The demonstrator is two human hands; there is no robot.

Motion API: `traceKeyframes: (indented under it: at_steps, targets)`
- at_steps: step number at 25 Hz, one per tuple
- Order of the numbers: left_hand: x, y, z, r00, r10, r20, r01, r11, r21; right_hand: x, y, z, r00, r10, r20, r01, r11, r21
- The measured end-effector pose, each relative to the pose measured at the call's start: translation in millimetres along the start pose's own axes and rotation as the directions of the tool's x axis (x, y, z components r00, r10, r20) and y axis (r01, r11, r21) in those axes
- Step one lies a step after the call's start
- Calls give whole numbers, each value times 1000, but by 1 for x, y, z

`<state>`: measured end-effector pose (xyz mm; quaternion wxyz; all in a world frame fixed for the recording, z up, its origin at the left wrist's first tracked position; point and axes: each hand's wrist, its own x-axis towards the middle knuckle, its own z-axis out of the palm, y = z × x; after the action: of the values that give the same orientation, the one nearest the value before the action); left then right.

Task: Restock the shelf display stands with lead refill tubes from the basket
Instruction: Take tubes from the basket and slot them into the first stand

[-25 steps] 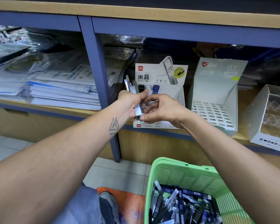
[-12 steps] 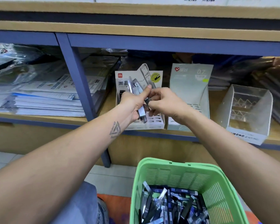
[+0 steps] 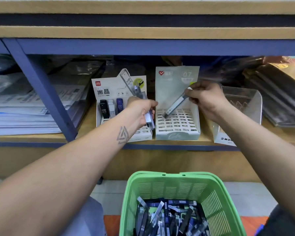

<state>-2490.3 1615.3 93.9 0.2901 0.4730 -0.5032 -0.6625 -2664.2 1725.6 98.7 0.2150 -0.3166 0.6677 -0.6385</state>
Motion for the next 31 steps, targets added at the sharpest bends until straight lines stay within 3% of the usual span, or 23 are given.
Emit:
traceKeyframes:
  at_steps: [5,10,16,24,31]
  targets:
    - [11,-5,12,989,107,-100,-76,960,268,18,6,14,973,-228,36,230,970,-81]
    - [22,-9,17,980,167,-104,-106,894,435,24,10,44,909,-370,190,410,874,-259]
    - [25,-9,15,981,163,-106,-101,894,438,27,13,53,872,-430,235,489,788,-375]
    - [25,-8,16,984,150,-92,-93,886,454,30,17,53,876,-458,154,482,812,-329]
    - [26,-9,17,984,160,-81,-106,884,455,31,27,58,870,-383,311,490,745,-452]
